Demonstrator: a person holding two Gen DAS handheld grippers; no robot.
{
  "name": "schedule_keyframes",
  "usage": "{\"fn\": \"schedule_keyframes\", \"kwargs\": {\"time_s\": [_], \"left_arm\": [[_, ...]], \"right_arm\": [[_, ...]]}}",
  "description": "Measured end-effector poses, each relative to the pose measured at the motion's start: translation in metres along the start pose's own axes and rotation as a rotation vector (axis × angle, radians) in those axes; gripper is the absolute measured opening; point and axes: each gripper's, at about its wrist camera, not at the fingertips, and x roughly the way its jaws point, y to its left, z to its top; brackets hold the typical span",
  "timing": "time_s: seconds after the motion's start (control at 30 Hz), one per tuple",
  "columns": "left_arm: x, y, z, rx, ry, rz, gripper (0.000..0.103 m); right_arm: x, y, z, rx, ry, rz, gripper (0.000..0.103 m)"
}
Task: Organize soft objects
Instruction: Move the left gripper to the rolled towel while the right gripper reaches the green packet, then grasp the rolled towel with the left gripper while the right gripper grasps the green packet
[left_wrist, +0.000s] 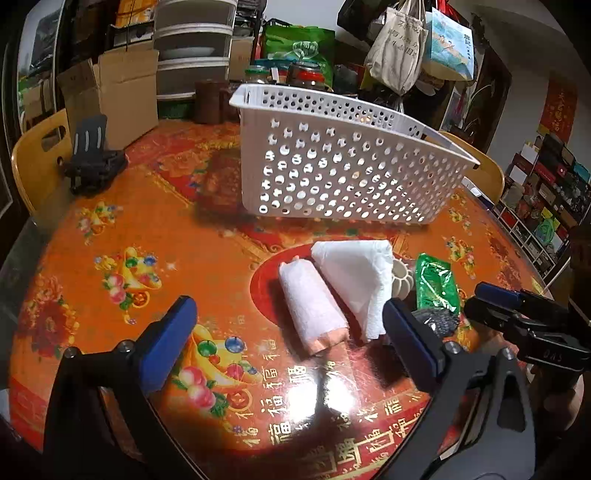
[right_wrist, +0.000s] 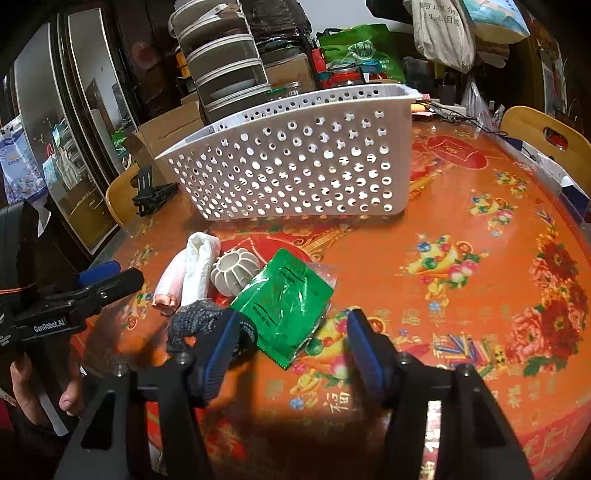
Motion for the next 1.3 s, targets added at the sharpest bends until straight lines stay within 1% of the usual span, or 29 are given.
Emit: {"fn": "schedule_keyframes", "kwargs": {"time_s": [0.1,0.17,0.33,0.4,0.5,0.6,0.67,0.7,0.83,0.9,0.93,0.97,1.17,1.3], "left_arm": [[0.009,-0.001,-0.002,0.003,0.015,0.000,0.091],[0.015,-0.002,-0.002,0.005,0.024,-0.004,0.086],[0.029,-0.003,-0.005,0.006,0.049,-0.012,0.079],[0.033,-0.003,-0.007,0.007,0.057,-0.011,0.076],[0.038,-0.002,-0.008,0.003,0.063,-0.013,0.071],[0.039,-0.003,-0.009,0.007,0.061,-0.016,0.065],[0.041,-0.006,-0.010,0.017,0.063,-0.015,0.057],[0.042,-0.007,-0.010,0.019,0.067,-0.015,0.054],[0.043,-0.011,-0.011,0.034,0.065,-0.004,0.049],[0.042,-0.011,-0.012,0.039,0.062,-0.001,0.043],[0.042,-0.012,-0.012,0.044,0.060,0.003,0.035],[0.042,-0.013,-0.013,0.050,0.058,0.009,0.031],[0.038,-0.013,-0.016,0.052,0.041,0.009,0.030],[0.033,-0.012,-0.018,0.053,0.026,0.005,0.030]], "right_arm": [[0.006,0.002,0.001,-0.013,0.011,-0.009,0.056],[0.010,0.004,0.001,-0.018,0.015,-0.016,0.054],[0.020,0.003,-0.001,-0.016,0.034,-0.022,0.050],[0.023,0.003,-0.004,-0.022,0.039,-0.025,0.043],[0.025,0.005,-0.004,-0.026,0.040,-0.034,0.037],[0.025,0.006,-0.005,-0.035,0.036,-0.041,0.034],[0.024,0.008,-0.006,-0.044,0.035,-0.047,0.031],[0.025,0.009,-0.008,-0.049,0.034,-0.049,0.030],[0.024,0.012,-0.010,-0.060,0.032,-0.050,0.028],[0.023,0.012,-0.011,-0.063,0.028,-0.049,0.026],[0.023,0.013,-0.012,-0.065,0.025,-0.049,0.026],[0.022,0.014,-0.013,-0.070,0.022,-0.050,0.025],[0.011,0.016,-0.015,-0.086,-0.018,-0.053,0.017],[0.003,0.015,-0.014,-0.089,-0.041,-0.048,0.015]]}}
